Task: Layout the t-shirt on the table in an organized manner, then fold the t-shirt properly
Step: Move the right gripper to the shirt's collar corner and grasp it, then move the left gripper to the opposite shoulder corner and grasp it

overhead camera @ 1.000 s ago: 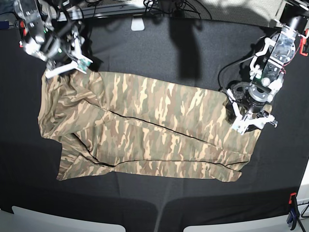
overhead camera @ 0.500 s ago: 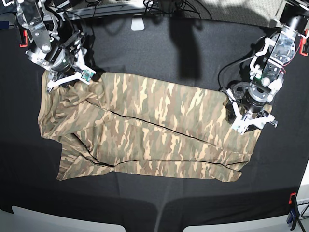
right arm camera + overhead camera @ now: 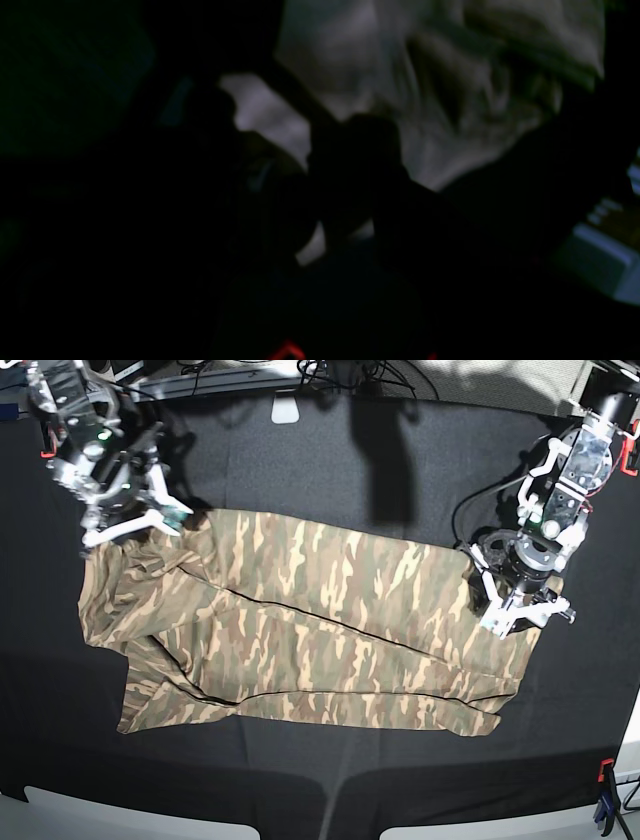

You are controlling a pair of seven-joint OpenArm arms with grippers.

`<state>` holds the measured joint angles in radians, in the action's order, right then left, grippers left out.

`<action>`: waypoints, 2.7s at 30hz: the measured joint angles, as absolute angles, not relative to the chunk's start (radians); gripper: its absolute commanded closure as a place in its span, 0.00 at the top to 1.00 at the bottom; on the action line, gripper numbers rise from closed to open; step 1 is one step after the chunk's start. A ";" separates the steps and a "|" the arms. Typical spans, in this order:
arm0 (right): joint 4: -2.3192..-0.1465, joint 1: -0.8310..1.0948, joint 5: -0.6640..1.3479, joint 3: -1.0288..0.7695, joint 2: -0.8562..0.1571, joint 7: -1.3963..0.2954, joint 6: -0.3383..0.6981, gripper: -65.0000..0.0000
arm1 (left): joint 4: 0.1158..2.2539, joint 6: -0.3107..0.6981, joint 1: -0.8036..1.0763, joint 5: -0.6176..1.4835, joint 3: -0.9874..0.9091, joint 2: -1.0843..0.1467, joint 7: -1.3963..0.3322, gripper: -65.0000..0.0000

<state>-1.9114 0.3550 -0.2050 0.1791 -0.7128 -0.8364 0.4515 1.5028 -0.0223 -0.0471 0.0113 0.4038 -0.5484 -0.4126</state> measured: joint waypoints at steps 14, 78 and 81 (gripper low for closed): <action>-1.911 0.403 -0.241 0.178 -0.714 -0.820 0.447 0.42 | 1.503 -0.023 -0.047 0.011 0.404 -0.549 -0.413 0.45; -1.852 0.405 -0.348 0.180 -0.715 -0.809 0.284 0.00 | 1.551 0.318 0.049 -0.410 0.406 -0.837 -0.209 0.39; -1.852 0.404 -0.348 0.180 -0.715 -0.809 0.285 0.00 | 1.551 0.316 0.049 -0.413 0.406 -0.837 -0.209 0.39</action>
<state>-1.8523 0.4042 -0.3481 0.1799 -0.7147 -0.8089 0.2848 1.5509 0.3157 0.0490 -0.4129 0.4061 -0.8371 -0.2092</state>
